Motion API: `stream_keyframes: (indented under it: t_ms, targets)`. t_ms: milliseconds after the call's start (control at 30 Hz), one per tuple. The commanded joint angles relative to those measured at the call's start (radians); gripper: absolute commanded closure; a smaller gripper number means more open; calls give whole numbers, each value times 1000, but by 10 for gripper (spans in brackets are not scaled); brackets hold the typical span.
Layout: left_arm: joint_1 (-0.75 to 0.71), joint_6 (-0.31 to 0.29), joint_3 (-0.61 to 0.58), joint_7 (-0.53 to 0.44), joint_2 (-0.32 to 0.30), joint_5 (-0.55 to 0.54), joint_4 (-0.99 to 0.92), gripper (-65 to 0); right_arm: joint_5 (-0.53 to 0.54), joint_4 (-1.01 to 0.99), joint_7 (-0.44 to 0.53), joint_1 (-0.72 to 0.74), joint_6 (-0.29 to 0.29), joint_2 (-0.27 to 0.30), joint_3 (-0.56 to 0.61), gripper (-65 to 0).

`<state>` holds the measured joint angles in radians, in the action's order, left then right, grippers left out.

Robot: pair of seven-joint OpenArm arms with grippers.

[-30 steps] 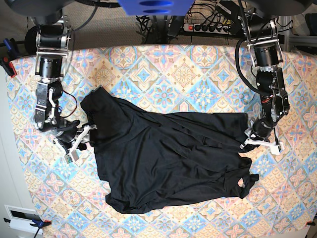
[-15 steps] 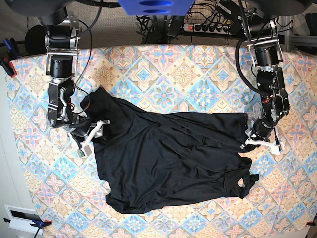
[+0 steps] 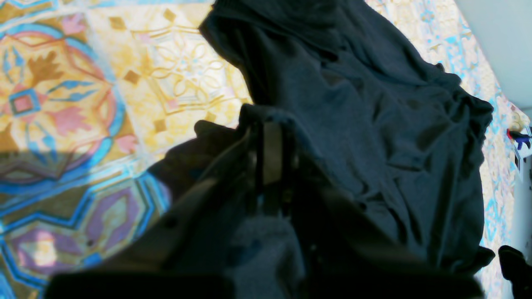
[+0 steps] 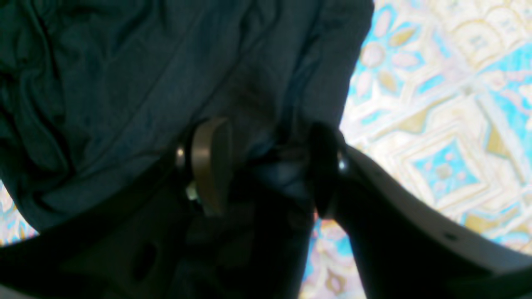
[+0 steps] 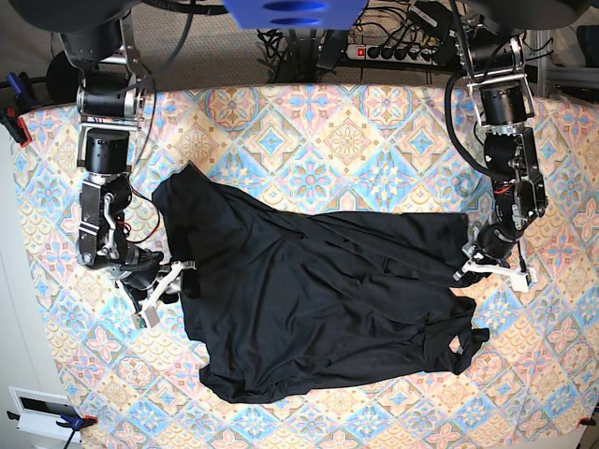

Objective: Layout the t-shirt on the table in an organized manner, then fold the t-shirt properly
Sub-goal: 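Hold the shirt edges with both grippers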

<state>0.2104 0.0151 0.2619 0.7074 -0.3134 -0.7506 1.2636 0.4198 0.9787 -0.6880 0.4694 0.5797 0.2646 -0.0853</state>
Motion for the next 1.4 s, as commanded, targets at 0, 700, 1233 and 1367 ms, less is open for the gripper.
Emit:
stream_keyframes:
  t_ms: [0, 700, 1233, 1367]
  targets:
    - [22, -8, 3, -16, -13, -10, 18, 0, 18, 16, 29, 32, 7, 8, -3, -296]
    - [22, -8, 4, -16, -13, -10, 18, 0, 18, -70, 93, 28, 7, 8, 0, -296]
    - [22, -8, 4, -16, -13, -10, 18, 0, -25, -70, 93, 22, 7, 8, 2, -281]
    - [22, -8, 4, -15, -13, -10, 18, 0, -98, -70, 96, 22, 9, 8, -4, -194]
